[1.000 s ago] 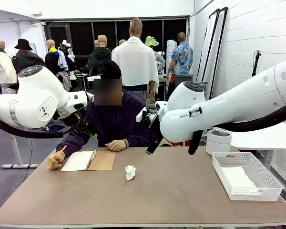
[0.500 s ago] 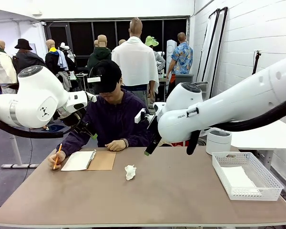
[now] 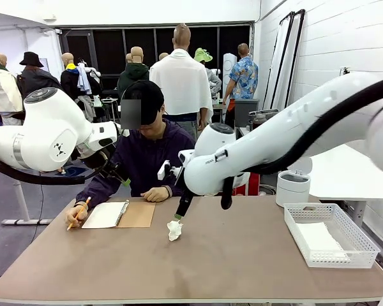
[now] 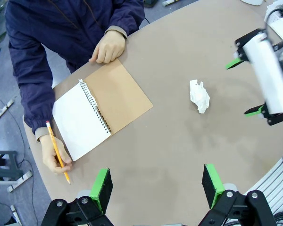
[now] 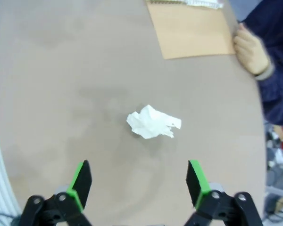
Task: Sort the paper based on its condition.
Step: If a person hands you a paper, place it in the Organizing basket , and if it's crumpled, put it in the Trash can.
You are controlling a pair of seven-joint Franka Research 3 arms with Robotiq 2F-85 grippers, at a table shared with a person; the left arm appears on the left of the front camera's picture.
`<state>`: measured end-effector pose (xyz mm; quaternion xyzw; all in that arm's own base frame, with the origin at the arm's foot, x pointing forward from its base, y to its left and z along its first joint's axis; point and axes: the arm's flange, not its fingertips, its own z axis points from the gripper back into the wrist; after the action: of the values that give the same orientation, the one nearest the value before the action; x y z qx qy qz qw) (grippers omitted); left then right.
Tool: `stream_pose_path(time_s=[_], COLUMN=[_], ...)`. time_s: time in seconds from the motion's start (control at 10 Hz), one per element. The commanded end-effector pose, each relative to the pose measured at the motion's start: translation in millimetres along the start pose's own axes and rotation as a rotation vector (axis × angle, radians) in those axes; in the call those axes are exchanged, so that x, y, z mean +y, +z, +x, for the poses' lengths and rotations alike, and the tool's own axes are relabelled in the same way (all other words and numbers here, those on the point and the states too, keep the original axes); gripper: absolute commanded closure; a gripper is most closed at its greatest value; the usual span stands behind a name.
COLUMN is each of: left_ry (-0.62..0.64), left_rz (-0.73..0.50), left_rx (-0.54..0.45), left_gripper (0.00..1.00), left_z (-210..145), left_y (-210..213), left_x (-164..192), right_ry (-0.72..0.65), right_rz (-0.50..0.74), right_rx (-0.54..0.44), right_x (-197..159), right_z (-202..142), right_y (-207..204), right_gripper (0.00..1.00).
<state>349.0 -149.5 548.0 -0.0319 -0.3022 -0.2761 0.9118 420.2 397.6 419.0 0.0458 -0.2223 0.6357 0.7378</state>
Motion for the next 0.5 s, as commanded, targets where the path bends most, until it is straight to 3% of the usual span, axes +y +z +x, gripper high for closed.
stream_pose_path(time_s=[0.0, 0.4], left_ry=[0.002, 0.002], left_rz=[-0.002, -0.002], left_rx=[0.001, 0.001], left_gripper=[0.0, 0.0], left_z=[0.2, 0.2], left_y=[-0.2, -0.2], left_x=[1.2, 1.2], right_ry=[0.056, 0.05], right_rz=[0.031, 0.046], right_rx=[0.071, 0.126], right_x=[-16.8, -28.2], right_z=[14.2, 20.8], right_y=[-14.4, -27.7], right_gripper=[0.0, 0.0])
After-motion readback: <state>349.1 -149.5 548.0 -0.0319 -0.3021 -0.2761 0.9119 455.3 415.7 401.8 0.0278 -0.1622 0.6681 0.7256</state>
